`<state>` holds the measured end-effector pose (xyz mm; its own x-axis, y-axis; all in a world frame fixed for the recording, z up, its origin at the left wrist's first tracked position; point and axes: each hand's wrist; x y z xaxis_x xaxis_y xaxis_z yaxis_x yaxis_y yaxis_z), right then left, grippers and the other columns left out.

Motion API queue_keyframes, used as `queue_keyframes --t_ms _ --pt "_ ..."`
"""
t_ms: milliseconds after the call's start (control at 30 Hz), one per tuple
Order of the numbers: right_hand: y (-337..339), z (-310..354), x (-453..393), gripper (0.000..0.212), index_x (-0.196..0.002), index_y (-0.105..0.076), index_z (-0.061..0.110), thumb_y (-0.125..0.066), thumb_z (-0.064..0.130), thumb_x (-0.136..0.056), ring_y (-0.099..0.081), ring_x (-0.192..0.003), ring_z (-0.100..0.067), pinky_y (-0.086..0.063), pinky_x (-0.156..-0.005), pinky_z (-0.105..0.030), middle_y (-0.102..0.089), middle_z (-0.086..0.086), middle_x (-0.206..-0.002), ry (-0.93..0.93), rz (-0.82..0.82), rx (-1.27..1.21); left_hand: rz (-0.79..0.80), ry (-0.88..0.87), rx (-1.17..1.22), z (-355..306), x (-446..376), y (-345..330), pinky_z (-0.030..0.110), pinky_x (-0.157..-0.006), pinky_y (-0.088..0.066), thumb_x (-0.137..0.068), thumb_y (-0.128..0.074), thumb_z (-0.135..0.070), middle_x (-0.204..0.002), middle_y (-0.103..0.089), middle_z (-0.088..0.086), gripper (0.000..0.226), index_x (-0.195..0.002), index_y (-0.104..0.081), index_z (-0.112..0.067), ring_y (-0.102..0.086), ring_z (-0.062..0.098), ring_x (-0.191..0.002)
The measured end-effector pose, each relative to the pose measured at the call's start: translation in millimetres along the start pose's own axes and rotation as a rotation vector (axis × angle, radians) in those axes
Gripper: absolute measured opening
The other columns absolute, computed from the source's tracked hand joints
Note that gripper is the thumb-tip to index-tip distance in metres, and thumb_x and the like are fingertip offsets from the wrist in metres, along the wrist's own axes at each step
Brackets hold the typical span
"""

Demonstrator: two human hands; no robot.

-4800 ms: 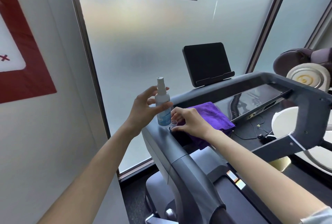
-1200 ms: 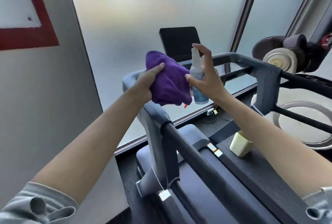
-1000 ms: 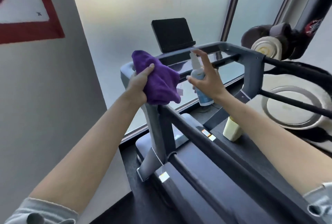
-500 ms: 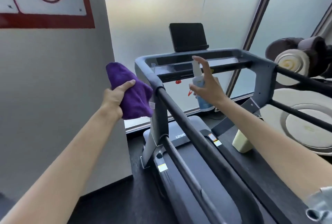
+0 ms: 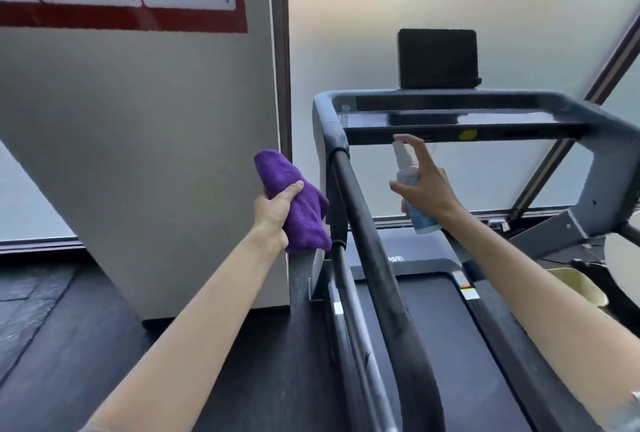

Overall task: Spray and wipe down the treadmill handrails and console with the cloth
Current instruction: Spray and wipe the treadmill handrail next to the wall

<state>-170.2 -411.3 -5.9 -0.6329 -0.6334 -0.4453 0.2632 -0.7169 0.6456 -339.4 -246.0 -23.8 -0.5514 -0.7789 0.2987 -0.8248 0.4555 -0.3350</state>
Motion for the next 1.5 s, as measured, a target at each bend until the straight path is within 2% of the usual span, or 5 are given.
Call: queue_keyframes --t_ms 167,567,800,1067,1500 --pt "-13.6 -11.5 -19.5 0.071 -0.141 -0.033 0.024 -0.068 0.003 -0.082 -0.059 -0.072 -0.034 -0.048 -0.049 -0.013 -0.053 -0.026 -0.114 -0.002 0.041 -0.042 0.054 -0.006 -0.067 2.1 -14.8 -13.5 0.033 -0.064 -0.056 -0.078 -0.077 -0.02 -0.095 -0.068 0.004 0.033 -0.105 -0.059 -0.015 -0.067 0.022 -0.081" --pt "-21.7 -26.2 -46.3 0.059 -0.131 -0.038 0.03 -0.06 0.005 -0.082 -0.057 -0.057 -0.038 -0.053 -0.055 -0.055 -0.058 -0.021 -0.083 0.037 0.061 0.124 0.052 0.01 -0.046 10.0 -41.9 -22.9 0.033 -0.062 -0.055 -0.079 -0.076 -0.017 -0.095 -0.068 0.003 0.027 -0.097 -0.057 -0.021 -0.067 0.021 -0.08" --pt "-28.9 -28.6 -51.0 0.06 -0.132 -0.038 0.027 -0.058 0.004 -0.08 -0.052 -0.053 -0.032 -0.042 -0.048 -0.032 -0.049 -0.003 -0.062 0.045 0.019 0.247 0.04 0.002 -0.045 4.1 -45.8 -20.6 0.036 -0.067 -0.056 -0.079 -0.076 -0.016 -0.101 -0.068 0.007 0.039 -0.113 -0.056 -0.014 -0.067 0.023 -0.082" --pt "-25.9 -32.9 -53.2 0.063 -0.142 -0.023 0.027 -0.052 0.007 -0.089 -0.059 -0.058 -0.04 -0.054 -0.057 -0.052 -0.057 -0.021 -0.078 -0.005 0.085 0.085 0.045 0.01 -0.052 3.9 -45.1 -18.0 0.037 -0.068 -0.056 -0.079 -0.076 -0.016 -0.101 -0.067 0.007 0.04 -0.113 -0.055 -0.015 -0.067 0.024 -0.083" --pt "-16.4 -30.4 -53.7 0.063 -0.142 -0.023 0.028 -0.061 0.015 -0.093 -0.066 -0.068 -0.034 -0.06 -0.06 -0.034 -0.039 -0.006 -0.12 0.008 0.13 -0.215 0.032 0.02 -0.055 2.2 -48.8 -16.3 0.035 -0.063 -0.055 -0.079 -0.076 -0.015 -0.102 -0.067 0.009 0.04 -0.114 -0.055 -0.012 -0.066 0.024 -0.081"
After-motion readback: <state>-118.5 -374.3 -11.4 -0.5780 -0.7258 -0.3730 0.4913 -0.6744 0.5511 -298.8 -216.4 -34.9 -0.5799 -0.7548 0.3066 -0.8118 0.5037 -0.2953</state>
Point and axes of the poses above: each hand's wrist, its own x-axis away from the middle knuckle, its own y-axis out of the back of the hand, z = x × y
